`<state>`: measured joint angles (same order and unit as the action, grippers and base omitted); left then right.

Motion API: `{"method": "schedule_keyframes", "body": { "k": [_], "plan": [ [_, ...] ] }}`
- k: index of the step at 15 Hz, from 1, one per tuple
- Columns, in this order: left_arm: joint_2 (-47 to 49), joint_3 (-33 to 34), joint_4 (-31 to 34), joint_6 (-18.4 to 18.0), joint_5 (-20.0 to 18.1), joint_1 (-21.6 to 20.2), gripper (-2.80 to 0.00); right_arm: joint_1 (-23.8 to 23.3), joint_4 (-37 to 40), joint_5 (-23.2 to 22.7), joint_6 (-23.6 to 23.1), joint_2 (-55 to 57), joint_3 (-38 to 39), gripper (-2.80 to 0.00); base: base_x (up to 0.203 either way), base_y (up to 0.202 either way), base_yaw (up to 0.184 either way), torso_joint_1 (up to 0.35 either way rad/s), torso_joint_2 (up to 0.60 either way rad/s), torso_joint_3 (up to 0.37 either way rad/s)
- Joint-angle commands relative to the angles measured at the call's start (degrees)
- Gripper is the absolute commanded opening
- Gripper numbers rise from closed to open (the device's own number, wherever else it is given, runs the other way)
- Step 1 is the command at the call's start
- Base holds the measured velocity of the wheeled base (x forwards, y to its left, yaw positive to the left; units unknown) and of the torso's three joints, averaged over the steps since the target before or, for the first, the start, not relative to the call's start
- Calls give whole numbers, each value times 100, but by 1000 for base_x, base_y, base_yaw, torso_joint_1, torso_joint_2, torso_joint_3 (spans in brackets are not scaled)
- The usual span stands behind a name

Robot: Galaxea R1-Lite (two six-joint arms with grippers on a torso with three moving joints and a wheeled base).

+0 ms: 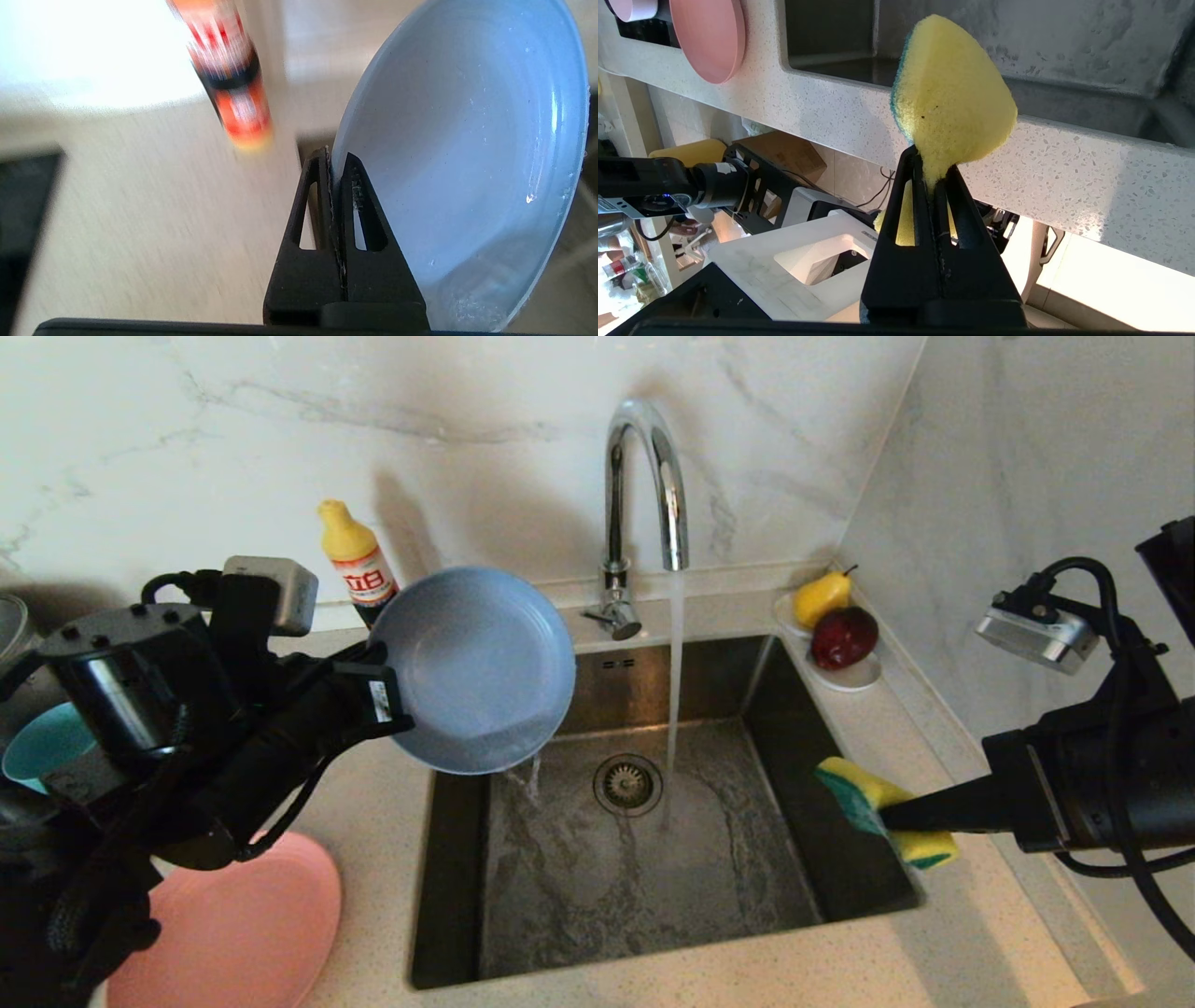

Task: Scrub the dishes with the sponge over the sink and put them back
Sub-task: Rinse the plate

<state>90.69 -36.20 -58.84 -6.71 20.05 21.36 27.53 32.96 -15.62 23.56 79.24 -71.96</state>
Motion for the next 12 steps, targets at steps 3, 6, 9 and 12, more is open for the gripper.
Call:
{"method": "schedule_keyframes", "body": {
  "k": [3,6,9,12],
  "plan": [
    [63,439,-1165,-155,-1,-26,-280,7,17,-3,17,39,19,-280,0,0,0,0,0,0],
    [45,430,-1183,-138,-10,-35,-280,7,17,-3,8,65,-29,-280,0,0,0,0,0,0],
    [-17,446,-1181,-92,7,-70,-280,7,17,-10,12,83,-20,-280,0,0,0,0,0,0],
    [-192,382,-940,-85,7,-188,-280,7,17,-3,8,21,24,-280,0,0,0,0,0,0]
  ]
}}
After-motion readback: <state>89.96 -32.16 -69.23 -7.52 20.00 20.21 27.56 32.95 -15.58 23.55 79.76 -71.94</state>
